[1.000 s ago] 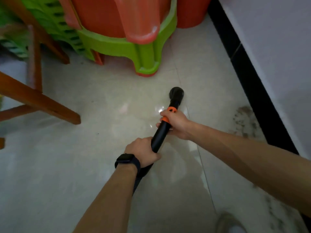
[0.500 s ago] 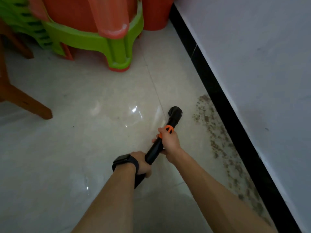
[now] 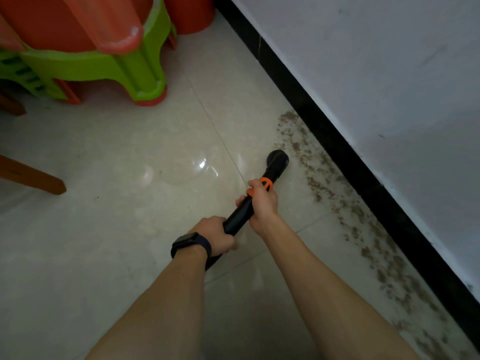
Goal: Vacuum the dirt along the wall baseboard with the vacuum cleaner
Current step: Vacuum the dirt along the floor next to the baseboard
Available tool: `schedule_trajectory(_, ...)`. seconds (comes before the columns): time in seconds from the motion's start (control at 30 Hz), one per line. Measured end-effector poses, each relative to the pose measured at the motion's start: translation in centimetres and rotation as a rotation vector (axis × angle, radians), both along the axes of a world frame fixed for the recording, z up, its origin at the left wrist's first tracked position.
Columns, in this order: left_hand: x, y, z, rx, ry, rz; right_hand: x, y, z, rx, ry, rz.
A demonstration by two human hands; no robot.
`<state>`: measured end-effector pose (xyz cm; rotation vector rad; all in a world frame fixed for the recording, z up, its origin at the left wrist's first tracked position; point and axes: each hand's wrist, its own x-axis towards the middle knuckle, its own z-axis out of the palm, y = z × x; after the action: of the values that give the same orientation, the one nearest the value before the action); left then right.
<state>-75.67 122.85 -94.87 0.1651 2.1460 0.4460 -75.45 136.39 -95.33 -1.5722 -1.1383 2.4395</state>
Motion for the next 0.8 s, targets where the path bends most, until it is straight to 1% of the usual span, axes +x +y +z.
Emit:
schedule_trajectory(0.23,-0.9,3.7,1.4,0.051,-0.066,0.026,-2.2,2.8,1.1,0.019,0.000,0.068)
schedule_trajectory(0.37,-2.2,4.2,1.9,0.042,-0.133,-0.033,-3.0,3.3,1.1,0.031,0.021,0.106)
schedule_trajectory(0.5,-2.2,3.0,1.4,0.003,-0.201,-0.104,-1.6,1.7,0.3,0.069,-0.022,0.020)
schedule_trajectory(0.6,-1.3,1.2,0.5,-0.061,-0.254,-0.168,0.5,-0.3,-0.7,0.087,-0.060,-0.047)
schedule_trajectory(0.8,-0.6,-1.0,-0.5,-0.144,-0.308,-0.259,3.6,-3.3,-2.1,0.105,-0.103,-0.218)
